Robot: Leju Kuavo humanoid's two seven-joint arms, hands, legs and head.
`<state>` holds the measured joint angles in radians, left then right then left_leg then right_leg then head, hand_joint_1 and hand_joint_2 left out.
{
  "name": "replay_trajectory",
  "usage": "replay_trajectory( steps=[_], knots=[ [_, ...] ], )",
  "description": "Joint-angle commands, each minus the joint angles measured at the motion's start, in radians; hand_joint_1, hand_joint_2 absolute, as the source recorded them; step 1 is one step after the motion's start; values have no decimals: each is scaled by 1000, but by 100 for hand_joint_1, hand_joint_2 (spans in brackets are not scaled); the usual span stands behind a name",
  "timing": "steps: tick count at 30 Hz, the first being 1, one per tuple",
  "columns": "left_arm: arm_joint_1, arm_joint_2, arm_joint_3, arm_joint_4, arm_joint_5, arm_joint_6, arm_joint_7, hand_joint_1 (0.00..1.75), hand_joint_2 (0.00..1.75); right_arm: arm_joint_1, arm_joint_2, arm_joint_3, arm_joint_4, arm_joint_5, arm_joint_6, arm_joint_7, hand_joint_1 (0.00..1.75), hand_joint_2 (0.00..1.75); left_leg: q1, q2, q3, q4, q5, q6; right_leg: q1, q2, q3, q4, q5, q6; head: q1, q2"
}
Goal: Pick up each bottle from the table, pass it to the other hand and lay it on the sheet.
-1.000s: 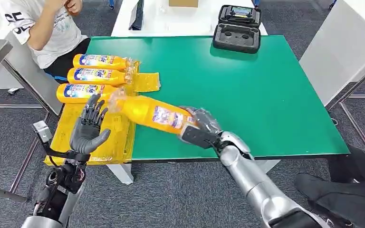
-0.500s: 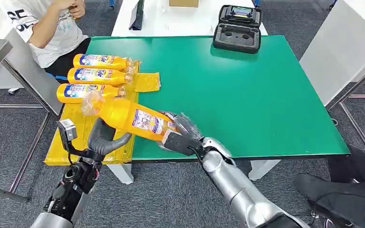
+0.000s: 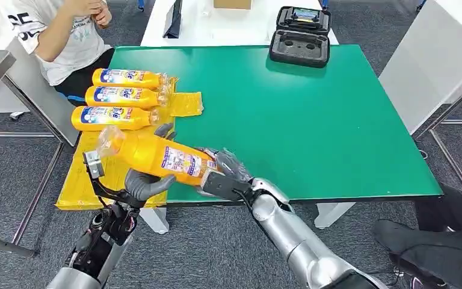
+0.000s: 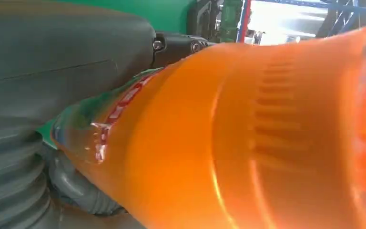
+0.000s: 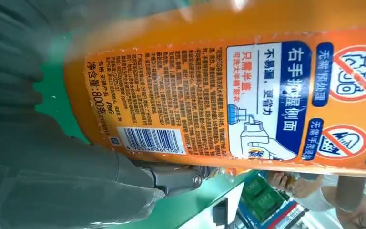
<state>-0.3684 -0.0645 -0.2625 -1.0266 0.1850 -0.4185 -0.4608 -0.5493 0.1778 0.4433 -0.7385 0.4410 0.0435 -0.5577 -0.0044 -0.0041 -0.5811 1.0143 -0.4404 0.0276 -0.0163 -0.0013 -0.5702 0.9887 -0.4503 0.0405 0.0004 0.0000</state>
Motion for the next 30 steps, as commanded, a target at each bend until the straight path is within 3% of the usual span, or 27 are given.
replay_trajectory(
  steps=[1, 13, 25, 26, 28, 29, 30],
  knots=[
    [-36, 9, -43, 54, 15, -24, 8, 0, 175, -52, -4, 21, 86, 2, 6, -2, 175, 175, 1, 0, 1, 0, 0, -1, 1, 0, 1, -1, 0, -1, 0, 0],
    [-31, 8, -55, 42, -55, 43, 4, 0, 175, -63, 2, 41, 114, 24, 27, -1, 175, 175, 1, 0, 0, 0, 0, -1, 1, 0, 1, 0, 0, -1, 0, 0],
    [-30, 3, -59, 44, -48, 18, -10, 0, 175, -68, 13, 61, 156, 34, 40, 2, 175, 175, 1, 0, 1, 0, 0, -1, 1, 0, 1, 0, 0, -1, 0, 0],
    [-24, 0, -50, 39, -15, -17, -21, 75, 175, -73, 12, 65, 163, 36, 46, -1, 169, 175, 2, 0, 1, 1, 0, -2, 2, 0, 2, 0, 0, -2, 0, 0],
    [-15, 0, -49, 19, 2, -42, -23, 159, 175, -82, 15, 67, 176, 37, 46, -3, 175, 175, 0, 0, 0, 0, 0, -1, 0, 0, 1, 0, 0, -1, 0, 0],
    [-11, -2, -48, 14, 9, -49, -24, 175, 175, -84, 16, 67, 179, 37, 45, -3, 171, 175, 1, 1, 1, 0, 0, -2, 1, 1, 2, 0, 0, -2, 0, 0],
    [-8, -5, -45, 12, 26, -64, -15, 175, 175, -86, 16, 67, 183, 38, 44, -3, 173, 175, 1, 0, 0, 0, 0, -1, 1, 0, 1, 0, 0, -1, 0, 0]
  ],
)
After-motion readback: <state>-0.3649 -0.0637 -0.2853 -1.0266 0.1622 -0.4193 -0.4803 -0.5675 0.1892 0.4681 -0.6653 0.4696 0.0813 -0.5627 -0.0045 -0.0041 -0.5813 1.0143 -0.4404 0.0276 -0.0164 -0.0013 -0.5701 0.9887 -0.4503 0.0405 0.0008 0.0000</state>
